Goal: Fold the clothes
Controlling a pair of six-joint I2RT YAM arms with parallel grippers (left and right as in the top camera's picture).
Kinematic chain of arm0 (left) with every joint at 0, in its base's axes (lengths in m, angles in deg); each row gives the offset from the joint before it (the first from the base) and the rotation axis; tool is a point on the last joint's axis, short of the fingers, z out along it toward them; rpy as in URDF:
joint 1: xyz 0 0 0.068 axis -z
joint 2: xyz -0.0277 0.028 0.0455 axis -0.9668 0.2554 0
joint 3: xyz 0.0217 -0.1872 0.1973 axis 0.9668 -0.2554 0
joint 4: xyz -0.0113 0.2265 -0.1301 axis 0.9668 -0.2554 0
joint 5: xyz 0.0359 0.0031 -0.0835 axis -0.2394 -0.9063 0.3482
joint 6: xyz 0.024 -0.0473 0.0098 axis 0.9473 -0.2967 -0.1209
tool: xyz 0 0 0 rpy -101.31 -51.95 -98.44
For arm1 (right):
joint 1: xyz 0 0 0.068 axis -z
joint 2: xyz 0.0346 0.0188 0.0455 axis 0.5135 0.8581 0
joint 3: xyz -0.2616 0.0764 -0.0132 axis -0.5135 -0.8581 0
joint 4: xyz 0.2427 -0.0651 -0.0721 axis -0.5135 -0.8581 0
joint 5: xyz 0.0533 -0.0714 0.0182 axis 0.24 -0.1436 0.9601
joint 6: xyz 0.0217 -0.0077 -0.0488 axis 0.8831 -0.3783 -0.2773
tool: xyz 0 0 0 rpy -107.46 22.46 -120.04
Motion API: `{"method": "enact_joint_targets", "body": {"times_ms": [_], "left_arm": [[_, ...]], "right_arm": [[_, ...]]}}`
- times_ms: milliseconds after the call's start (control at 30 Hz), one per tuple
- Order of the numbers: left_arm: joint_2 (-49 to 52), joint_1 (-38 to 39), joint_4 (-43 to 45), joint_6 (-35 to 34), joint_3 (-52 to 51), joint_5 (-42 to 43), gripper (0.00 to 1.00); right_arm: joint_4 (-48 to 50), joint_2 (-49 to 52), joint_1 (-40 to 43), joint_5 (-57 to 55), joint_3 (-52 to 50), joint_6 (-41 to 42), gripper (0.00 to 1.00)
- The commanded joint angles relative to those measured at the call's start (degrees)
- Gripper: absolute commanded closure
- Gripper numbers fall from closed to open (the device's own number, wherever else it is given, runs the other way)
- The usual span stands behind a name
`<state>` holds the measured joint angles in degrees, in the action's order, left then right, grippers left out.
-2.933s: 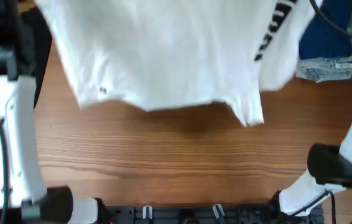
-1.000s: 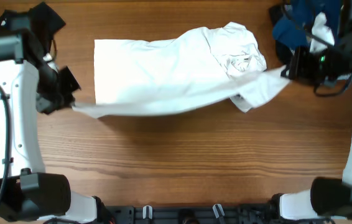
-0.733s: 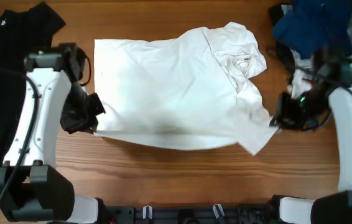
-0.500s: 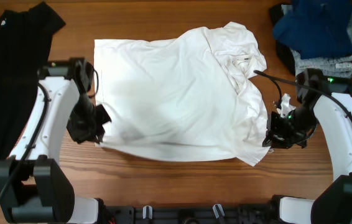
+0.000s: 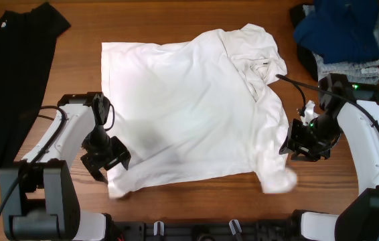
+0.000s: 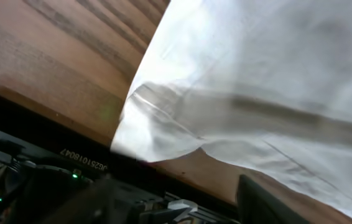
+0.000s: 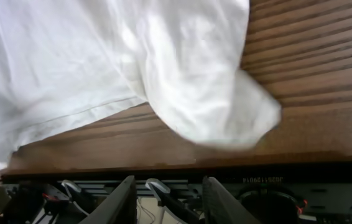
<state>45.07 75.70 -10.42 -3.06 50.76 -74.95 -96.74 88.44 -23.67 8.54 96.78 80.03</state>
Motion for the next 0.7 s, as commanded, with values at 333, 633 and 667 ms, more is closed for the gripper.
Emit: {"method": "enact_joint_targets", "body": {"times_ms": [333, 633, 667], "left_arm": [[-0.66, -0.33, 18.43, 7.21, 5.03, 1.07, 0.00], [1.95, -0.48, 55.89, 17.07, 6.14, -5.81, 0.11], [3.54, -0.79, 59.10, 18.08, 6.49, -6.49, 0.13]], "right_arm": [[15.87, -0.68, -0.31, 2.56, 10.34, -4.37, 0.45], [32.30, -0.24, -4.70, 2.56, 14.12, -8.00, 0.34], [33.42, -0.24, -5.16, 2.54, 14.12, -7.98, 0.34]]}}
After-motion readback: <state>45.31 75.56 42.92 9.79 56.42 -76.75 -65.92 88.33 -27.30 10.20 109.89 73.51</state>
